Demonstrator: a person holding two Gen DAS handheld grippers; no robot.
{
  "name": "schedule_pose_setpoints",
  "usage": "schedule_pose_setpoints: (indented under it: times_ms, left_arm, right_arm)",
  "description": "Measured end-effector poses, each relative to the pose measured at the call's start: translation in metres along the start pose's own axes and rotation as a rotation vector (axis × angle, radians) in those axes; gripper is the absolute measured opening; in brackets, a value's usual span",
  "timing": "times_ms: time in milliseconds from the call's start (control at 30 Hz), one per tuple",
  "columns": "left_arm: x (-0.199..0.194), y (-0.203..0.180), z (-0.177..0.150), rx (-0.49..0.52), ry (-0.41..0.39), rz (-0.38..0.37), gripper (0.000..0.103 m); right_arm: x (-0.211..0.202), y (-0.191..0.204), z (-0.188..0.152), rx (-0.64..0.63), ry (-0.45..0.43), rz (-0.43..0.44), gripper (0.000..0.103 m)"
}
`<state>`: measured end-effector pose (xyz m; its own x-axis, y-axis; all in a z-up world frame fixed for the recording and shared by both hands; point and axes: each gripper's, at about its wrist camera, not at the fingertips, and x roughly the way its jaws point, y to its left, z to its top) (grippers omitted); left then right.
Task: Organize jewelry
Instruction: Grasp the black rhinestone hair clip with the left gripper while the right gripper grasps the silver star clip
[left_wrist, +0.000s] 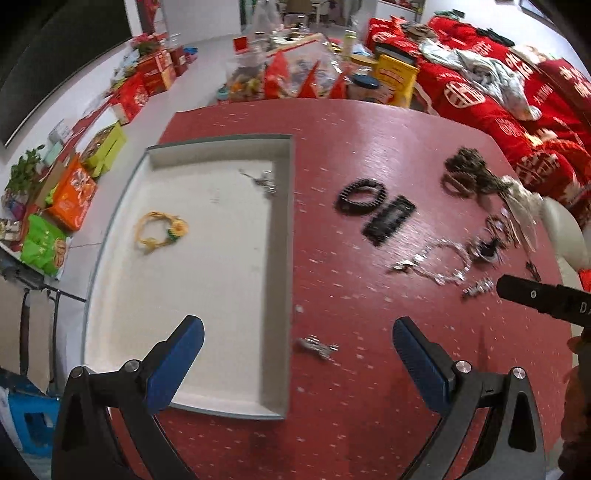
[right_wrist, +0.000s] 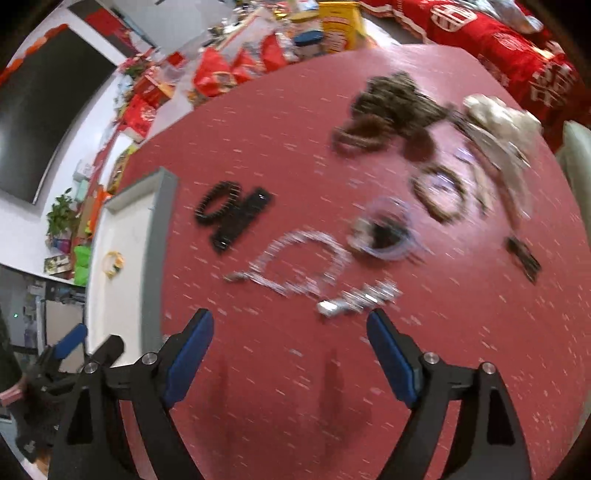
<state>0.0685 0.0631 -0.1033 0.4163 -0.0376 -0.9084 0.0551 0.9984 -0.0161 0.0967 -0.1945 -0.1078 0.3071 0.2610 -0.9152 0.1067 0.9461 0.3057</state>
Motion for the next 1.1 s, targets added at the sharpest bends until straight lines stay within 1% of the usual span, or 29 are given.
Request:
schedule_pose_setpoints:
  times_ms: [133, 200, 367, 667, 800, 933, 967, 1000, 1067, 1100]
  left_arm:
    - [0.002, -0.017, -0.001, 0.03, -0.003, -0.01, 0.102]
    - [0.004, -0.026, 0.003, 0.034, -0.003, -0.013, 0.102]
    - [0.013, -0.039, 0.013, 0.021, 0.0, -0.031, 0.102]
    - [0.035, -0.054, 0.033, -0.014, 0.006, -0.041, 0.102]
    - [0.046, -0.061, 0.033, 0.002, 0.02, -0.04, 0.102]
    - [0.056, -0.062, 0.034, -0.002, 0.041, -0.066, 0.101]
    - [0.059, -0.061, 0.034, -0.01, 0.049, -0.077, 0.093]
    - [0.062, -0.059, 0.034, -0.012, 0.058, -0.082, 0.091]
    - [0.066, -0.057, 0.033, -0.02, 0.069, -0.083, 0.091]
    - [0.067, -0.056, 0.033, -0.018, 0.07, -0.086, 0.091]
  right_arm:
    - [-0.003, -0.026, -0.009, 0.039, 0.004, -0.04, 0.087]
    - [-0.004, -0.037, -0.008, 0.054, 0.001, -0.071, 0.087]
    - [-0.004, -0.053, 0.001, 0.065, -0.011, -0.099, 0.087]
    - [-0.001, -0.064, 0.015, 0.067, -0.026, -0.081, 0.087]
    - [0.005, -0.055, 0.011, -0.002, -0.012, -0.075, 0.087]
    - [0.016, -0.043, 0.005, -0.085, -0.002, -0.081, 0.087]
    - [0.019, -0.04, 0.004, -0.118, -0.003, -0.081, 0.087]
    - [0.02, -0.038, 0.003, -0.152, -0.007, -0.075, 0.087]
    - [0.021, -0.033, 0.001, -0.224, -0.015, -0.065, 0.087]
    - [0.023, -0.027, 0.0, -0.294, -0.019, -0.063, 0.087]
